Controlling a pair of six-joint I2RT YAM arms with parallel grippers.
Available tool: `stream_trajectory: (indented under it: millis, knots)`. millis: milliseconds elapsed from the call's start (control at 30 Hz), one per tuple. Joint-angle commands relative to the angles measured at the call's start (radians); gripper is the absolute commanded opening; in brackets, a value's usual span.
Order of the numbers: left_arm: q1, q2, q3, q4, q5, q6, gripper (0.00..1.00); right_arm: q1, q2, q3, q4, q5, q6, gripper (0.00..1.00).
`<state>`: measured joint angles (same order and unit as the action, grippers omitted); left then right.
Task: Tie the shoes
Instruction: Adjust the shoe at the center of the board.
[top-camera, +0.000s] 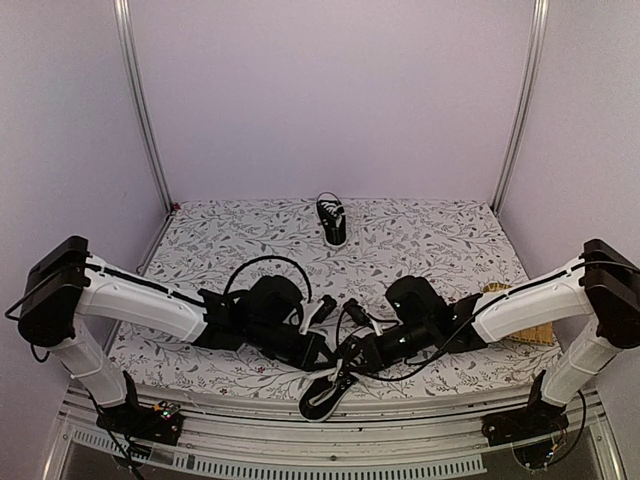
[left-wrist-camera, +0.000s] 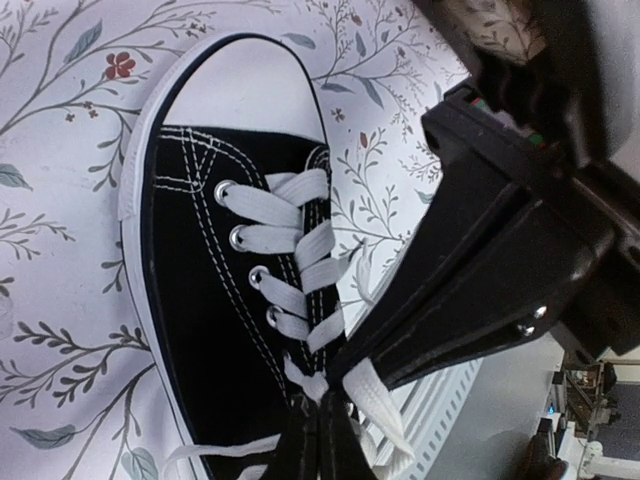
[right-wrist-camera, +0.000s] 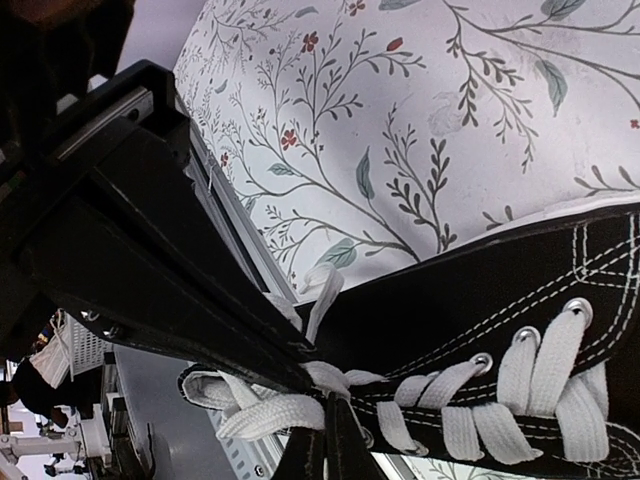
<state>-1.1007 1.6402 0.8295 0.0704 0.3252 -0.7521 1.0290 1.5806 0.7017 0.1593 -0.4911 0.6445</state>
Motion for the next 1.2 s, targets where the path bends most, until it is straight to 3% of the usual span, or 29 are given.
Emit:
stream_trajectory:
  millis: [0, 200, 533, 867, 1167]
  knots:
    - [0.016, -0.036, -0.015, 0.025, 0.001, 0.002, 0.00, 0.019, 0.052, 0.047, 0.066, -0.029, 0.010, 0.02]
    - [0.022, -0.056, -0.039, 0.045, -0.043, -0.007, 0.00, 0.048, 0.086, 0.067, 0.068, -0.051, 0.015, 0.02]
    - [0.052, -0.057, -0.104, 0.107, -0.066, -0.028, 0.00, 0.101, -0.013, -0.093, 0.030, -0.040, 0.059, 0.02]
    - [0.056, -0.055, -0.170, 0.151, -0.043, -0.022, 0.00, 0.094, 0.073, -0.083, 0.028, 0.117, 0.149, 0.02]
    - [0.003, -0.039, -0.235, 0.223, -0.028, -0.083, 0.00, -0.008, 0.098, -0.063, 0.042, 0.245, 0.181, 0.02]
